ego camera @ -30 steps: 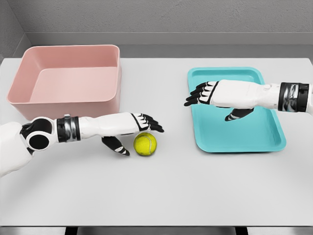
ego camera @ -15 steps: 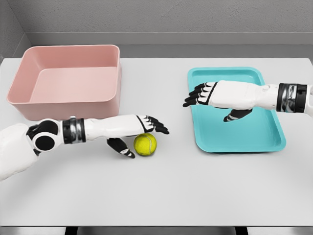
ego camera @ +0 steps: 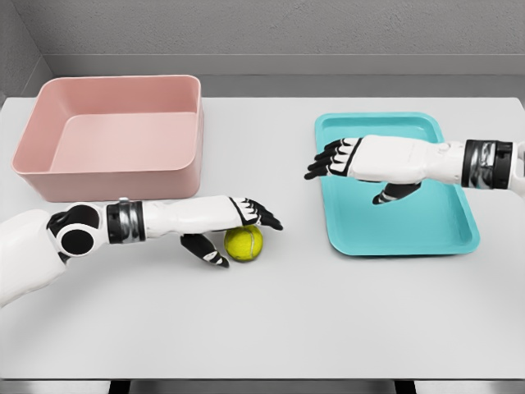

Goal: Put the tennis from the blue tray into the pink basket with both arms

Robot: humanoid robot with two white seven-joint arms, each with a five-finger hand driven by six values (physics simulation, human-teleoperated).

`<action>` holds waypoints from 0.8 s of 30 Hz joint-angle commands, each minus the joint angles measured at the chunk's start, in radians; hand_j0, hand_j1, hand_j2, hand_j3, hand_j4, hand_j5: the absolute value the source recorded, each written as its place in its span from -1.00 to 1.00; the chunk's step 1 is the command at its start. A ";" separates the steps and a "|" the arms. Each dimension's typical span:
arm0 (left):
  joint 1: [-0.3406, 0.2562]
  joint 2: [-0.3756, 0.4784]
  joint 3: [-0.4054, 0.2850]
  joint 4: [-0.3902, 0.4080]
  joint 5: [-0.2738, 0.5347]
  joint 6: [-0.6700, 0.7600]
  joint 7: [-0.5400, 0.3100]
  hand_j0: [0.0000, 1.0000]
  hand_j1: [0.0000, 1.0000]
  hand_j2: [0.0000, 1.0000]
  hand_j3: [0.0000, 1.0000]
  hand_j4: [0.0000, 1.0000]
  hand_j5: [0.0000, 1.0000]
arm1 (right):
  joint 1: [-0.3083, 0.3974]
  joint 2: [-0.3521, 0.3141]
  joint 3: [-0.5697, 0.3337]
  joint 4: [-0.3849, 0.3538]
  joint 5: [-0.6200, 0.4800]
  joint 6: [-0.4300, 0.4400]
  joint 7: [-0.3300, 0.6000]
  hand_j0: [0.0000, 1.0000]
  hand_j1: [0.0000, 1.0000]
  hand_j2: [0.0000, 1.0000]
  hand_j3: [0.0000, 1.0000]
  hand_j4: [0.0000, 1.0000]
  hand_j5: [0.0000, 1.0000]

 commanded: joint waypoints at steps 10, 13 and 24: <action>0.000 0.001 0.001 0.009 0.006 0.001 0.000 0.70 0.70 0.70 0.70 0.70 0.70 | 0.003 0.000 -0.001 0.000 -0.006 0.002 0.000 1.00 1.00 1.00 1.00 1.00 1.00; 0.000 0.000 -0.001 0.011 0.005 0.001 -0.001 0.64 0.64 0.64 0.64 0.64 0.64 | 0.005 0.000 -0.001 0.000 -0.006 0.002 0.000 1.00 1.00 1.00 1.00 1.00 1.00; 0.000 -0.002 -0.016 0.012 0.003 0.001 -0.003 0.45 0.45 0.45 0.45 0.45 0.45 | 0.006 0.002 -0.001 0.000 -0.006 0.002 0.000 1.00 1.00 1.00 1.00 1.00 1.00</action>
